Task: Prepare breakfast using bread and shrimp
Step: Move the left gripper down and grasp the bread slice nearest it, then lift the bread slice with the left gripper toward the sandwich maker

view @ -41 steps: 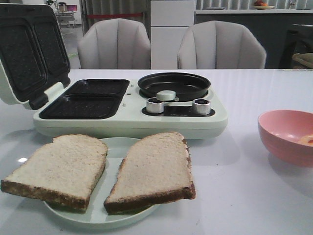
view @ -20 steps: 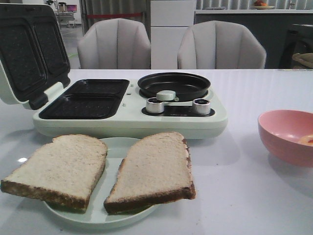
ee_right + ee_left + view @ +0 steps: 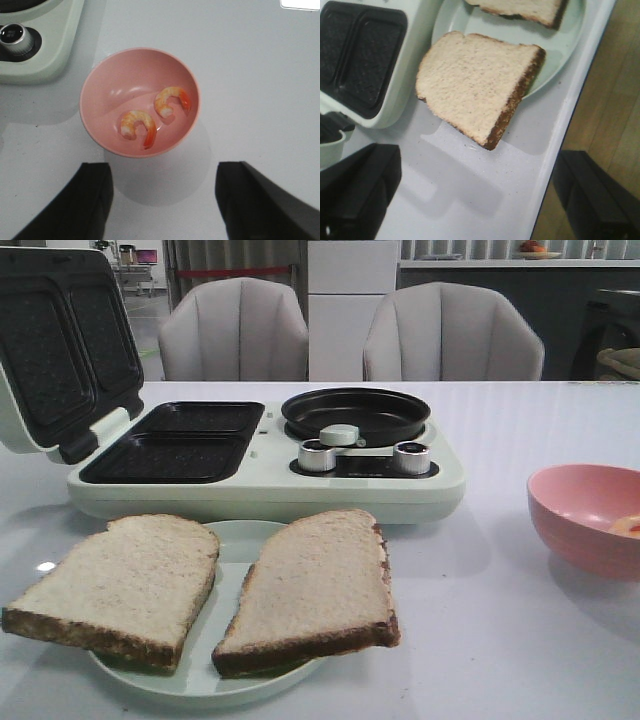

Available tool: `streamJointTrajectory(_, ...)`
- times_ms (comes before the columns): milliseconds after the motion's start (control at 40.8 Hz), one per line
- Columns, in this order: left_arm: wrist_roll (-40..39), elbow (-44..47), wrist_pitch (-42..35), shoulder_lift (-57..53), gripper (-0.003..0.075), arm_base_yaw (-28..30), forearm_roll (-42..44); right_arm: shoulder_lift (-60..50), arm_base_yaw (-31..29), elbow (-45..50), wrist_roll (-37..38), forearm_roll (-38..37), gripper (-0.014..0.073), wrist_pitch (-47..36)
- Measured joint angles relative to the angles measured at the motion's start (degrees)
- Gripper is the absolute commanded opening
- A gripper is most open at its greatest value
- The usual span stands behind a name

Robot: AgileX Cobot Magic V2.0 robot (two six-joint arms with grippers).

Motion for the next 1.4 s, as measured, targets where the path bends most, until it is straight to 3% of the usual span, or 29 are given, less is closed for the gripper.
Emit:
streamJointTrajectory(245, -13.57, 0.11, -1.05, 14.57, 0.0655, -2.14, 18.06, 0.0, 0.0, 0.0, 0.0, 0.0, 0.0547, 0.0)
streamJointTrajectory(539, -27.92, -1.43, -1.05, 27.61, 0.0655, -2.14, 33.53, 0.0, 0.0, 0.0, 0.0, 0.0, 0.0547, 0.0)
streamJointTrajectory(809, -31.7, -2.0, -0.08, 35.44, 0.0646, -2.14, 40.74, 0.0, 0.0, 0.0, 0.0, 0.0, 0.0547, 0.0)
streamJointTrajectory(932, -31.76, -2.04, 0.57, 37.15, 0.0556, -2.14, 41.79, 0.0, 0.0, 0.0, 0.0, 0.0, 0.0547, 0.0)
streamJointTrajectory(1177, -31.84, -2.33, 0.83, 37.42, 0.0281, -2.14, 42.01, 0.0, 0.0, 0.0, 0.0, 0.0, 0.0547, 0.0)
streamJointTrajectory(1397, -31.84, -2.37, 1.26, 37.51, 0.0153, -2.14, 42.01, 0.0, 0.0, 0.0, 0.0, 0.0, 0.0547, 0.0)
